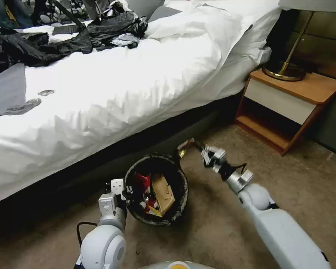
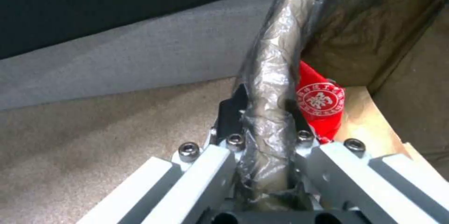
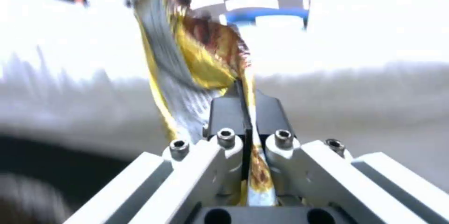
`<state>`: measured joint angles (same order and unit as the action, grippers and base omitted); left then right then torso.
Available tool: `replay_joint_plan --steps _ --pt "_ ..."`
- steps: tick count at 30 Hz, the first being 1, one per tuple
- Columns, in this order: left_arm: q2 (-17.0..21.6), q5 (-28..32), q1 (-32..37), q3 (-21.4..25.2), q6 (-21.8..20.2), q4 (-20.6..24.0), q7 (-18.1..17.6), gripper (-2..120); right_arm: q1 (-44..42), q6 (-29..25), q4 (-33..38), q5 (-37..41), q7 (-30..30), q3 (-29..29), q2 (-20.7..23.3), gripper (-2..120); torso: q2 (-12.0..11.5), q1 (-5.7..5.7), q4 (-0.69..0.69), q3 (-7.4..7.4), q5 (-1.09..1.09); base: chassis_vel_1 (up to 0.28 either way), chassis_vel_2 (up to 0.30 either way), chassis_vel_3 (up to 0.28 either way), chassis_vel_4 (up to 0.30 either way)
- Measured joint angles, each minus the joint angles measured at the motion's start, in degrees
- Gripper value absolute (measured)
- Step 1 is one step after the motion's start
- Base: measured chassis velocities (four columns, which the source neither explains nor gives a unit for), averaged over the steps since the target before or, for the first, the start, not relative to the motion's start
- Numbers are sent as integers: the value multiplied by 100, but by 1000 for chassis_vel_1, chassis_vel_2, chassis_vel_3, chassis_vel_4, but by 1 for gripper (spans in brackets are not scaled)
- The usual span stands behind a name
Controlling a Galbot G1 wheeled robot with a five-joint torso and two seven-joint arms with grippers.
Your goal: Pick up the trash bin, then pick up the garbage from the floor and place it into the trash bin.
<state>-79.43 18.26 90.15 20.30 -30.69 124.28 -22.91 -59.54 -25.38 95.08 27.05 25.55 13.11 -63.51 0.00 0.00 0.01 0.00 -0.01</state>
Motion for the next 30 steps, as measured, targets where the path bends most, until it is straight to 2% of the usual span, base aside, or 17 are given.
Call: replay_joint_plan --steps 1,5,7,13,21,30 --pt "-1 -3 -1 -5 -1 0 0 0 -30 66 308 56 -37 -10 37 0 0 0 0 0 0 0 0 0 0" --pt "-4 -7 -4 -17 -3 0 -1 0 -98 141 669 83 -65 -61 70 0 0 0 0 0 1 0 0 0 0" --pt "-8 -10 -9 -26 -8 0 -1 0 -282 218 1116 74 -54 -175 100 0 0 0 0 0 1 0 0 0 0" --pt "-6 -15 -16 -33 -12 -3 -4 0 -828 174 1497 -282 121 -527 341 0 0 0 -1 0 2 0 0 0 0" --pt "-15 -31 -11 -50 -14 3 -4 0 -1271 -69 1330 -956 259 -1099 550 0 0 0 -1 0 1 0 0 0 0" --pt "-18 -43 23 -38 -14 70 -4 0 -1322 -274 754 -1283 354 -1307 554 0 0 0 -1 0 1 0 0 0 0"
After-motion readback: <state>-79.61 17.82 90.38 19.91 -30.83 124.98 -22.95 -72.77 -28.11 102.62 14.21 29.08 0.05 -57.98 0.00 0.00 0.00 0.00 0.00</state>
